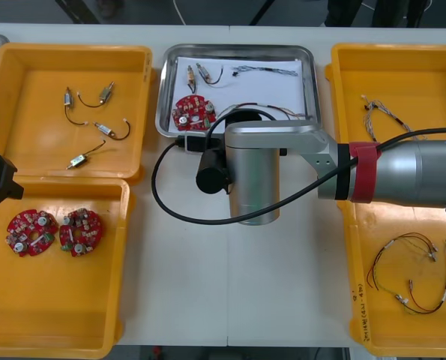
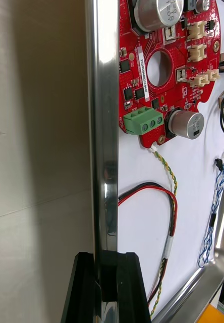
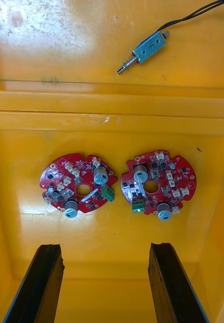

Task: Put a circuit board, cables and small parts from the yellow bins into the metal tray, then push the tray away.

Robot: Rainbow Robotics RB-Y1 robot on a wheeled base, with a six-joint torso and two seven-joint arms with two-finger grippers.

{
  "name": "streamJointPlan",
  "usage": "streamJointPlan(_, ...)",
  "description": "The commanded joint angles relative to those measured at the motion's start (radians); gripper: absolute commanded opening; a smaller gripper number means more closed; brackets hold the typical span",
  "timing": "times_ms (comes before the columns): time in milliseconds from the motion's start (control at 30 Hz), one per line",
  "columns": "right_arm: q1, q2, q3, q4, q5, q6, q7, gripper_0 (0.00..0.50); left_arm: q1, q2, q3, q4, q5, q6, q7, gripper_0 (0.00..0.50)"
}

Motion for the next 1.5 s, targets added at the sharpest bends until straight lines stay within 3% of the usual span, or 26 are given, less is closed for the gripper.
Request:
streamJointPlan(33,-0.061,0.023,0.011,0.022,0.018,-0.024,0.039,0.0,0.015,0.05,0.033,-0.028,-0.003,0.007,-0.066,0.5)
streamJointPlan(567,-0.069,0.03,0.009,0.086,0.039,-0.085,0.038,0.001,0.015,0.05,0.033,-0.028,-0.003,0.007,-0.066,0.5)
streamJointPlan(600,-0.071,0.029,0.009,0.088,0.041,-0.087,0.039,0.053,0.015,0.05,0.033,-0.028,-0.003,0.007,-0.066,0.5)
streamJointPlan(633,-0.071,0.029,0.009,0.089,0.042,-0.088,0.039,0.222,0.015,0.05,0.033,-0.028,-0.003,0.007,-0.066,0.5)
streamJointPlan(667,-0.071,0.029,0.009,0.091,0.042,-0.09,0.039,0.306,0.015,0.05,0.033,-0.028,-0.003,0.007,-0.066,0.5)
streamJointPlan(700,-0.071,0.03,0.009,0.091,0.045,-0.09,0.039,0.434,0.015,0.05,0.033,-0.028,-0.003,0.007,-0.066,0.5)
streamJointPlan(733,-0.069,0.03,0.009,0.092,0.047,-0.091,0.039,0.5,0.015,0.05,0.033,-0.028,-0.003,0.007,-0.066,0.5)
streamJointPlan(900,-0.069,0.03,0.0,0.082,0.036,-0.08,0.042,0.5,0.015,0.05,0.033,-0.028,-0.003,0.007,-0.066,0.5)
streamJointPlan(1100,-0.063,0.029,-0.086,0.022,-0.102,-0.007,0.044,0.5,0.015,0.05,0.033,-0.028,-0.003,0.007,-0.066,0.5)
streamJointPlan(1200,-0.038,0.027,-0.152,-0.047,-0.147,0.078,0.044,0.5,0.015,0.05,0.033,-0.028,-0.003,0.007,-0.066,0.5)
streamJointPlan(1333,0.0,0.026,-0.212,-0.118,-0.15,0.159,0.044,0.5,0.015,0.05,0.033,-0.028,-0.003,0.007,-0.066,0.5)
streamJointPlan(1500,0.101,0.015,-0.348,-0.282,-0.151,0.341,0.044,0.5,0.015,0.05,0.033,-0.028,-0.003,0.007,-0.066,0.5)
